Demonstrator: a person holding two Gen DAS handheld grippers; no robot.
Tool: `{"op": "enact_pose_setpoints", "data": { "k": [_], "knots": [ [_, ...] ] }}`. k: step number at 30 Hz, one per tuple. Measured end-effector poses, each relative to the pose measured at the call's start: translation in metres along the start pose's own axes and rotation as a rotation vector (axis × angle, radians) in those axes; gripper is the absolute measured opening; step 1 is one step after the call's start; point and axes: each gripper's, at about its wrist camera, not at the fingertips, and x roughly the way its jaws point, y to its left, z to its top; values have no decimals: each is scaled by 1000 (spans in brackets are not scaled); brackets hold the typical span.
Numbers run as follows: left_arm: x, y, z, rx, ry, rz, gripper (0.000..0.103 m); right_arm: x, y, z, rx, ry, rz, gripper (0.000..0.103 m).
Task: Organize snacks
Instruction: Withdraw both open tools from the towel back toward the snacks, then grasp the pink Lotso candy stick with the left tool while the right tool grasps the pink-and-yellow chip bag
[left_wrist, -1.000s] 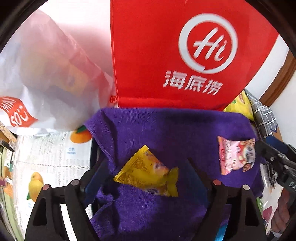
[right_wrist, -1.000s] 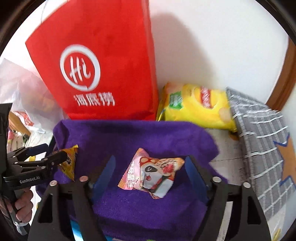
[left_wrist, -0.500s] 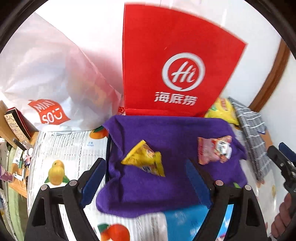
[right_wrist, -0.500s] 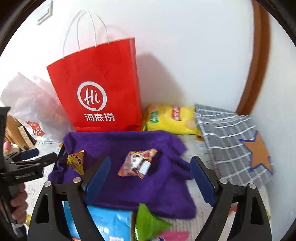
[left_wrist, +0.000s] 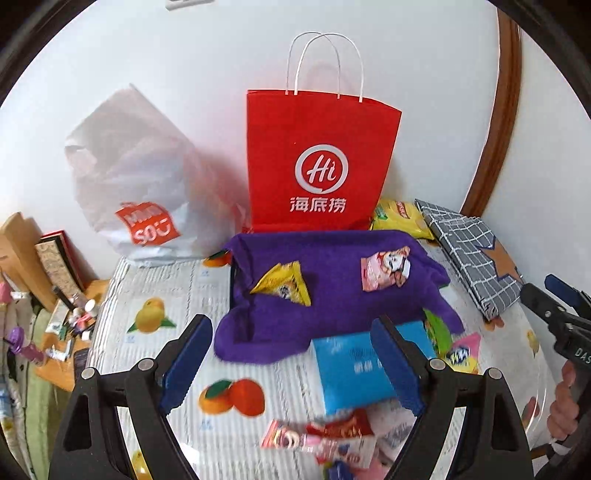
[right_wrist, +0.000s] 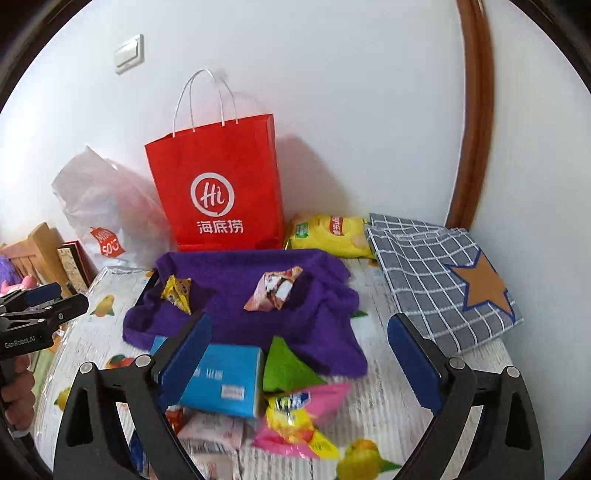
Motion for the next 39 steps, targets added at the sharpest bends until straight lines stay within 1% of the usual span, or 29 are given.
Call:
{"op": "enact_pose_setpoints", "data": {
  "k": [1,4,6,8,11,12,14,19,22,24,27,28,31,34,36,39],
  "knots": [
    [-2,0,-5,-5,5,1,87,-4,-4,-5,8,2,28,95],
    [-6,3,-22,-30,39,-17,87,-12,-16,-22,51,-13,76,95],
    [-7,6,-34,-45,51,-24,87,-13,-22,-31,73,7,101,95],
    [-8,8,-46,-58,48,-10,87,-11,-26,-42,83,27,82,93],
    [-7,12,-62,-69,43,4,87,-4,-26,-58,69,56,55,84],
    [-6,12,-66,-70,46,7,87,-1,-26,-64,67,65,58,84],
    [-3,14,-76,-71,54,10,87,11,-24,-76,67,90,65,80],
    [7,21,-93,-85,79,7,87,46,-16,-96,43,148,81,80],
    [11,24,-96,-87,83,9,87,67,-10,-100,37,193,127,80],
    [12,26,-98,-86,87,7,87,80,-7,-102,37,224,112,80],
    [14,29,-99,-87,87,5,87,93,-4,-107,29,239,102,80],
    [16,31,-100,-91,90,8,87,97,-2,-109,19,246,87,80],
    [23,35,-104,-106,106,5,87,102,3,-113,-20,238,61,80],
    [33,37,-110,-122,129,-9,87,96,6,-117,-59,214,41,68],
    [39,38,-113,-129,140,-23,87,91,4,-120,-73,199,36,67],
    [47,34,-116,-131,171,-40,87,83,-3,-126,-59,181,41,66]
  ]
}}
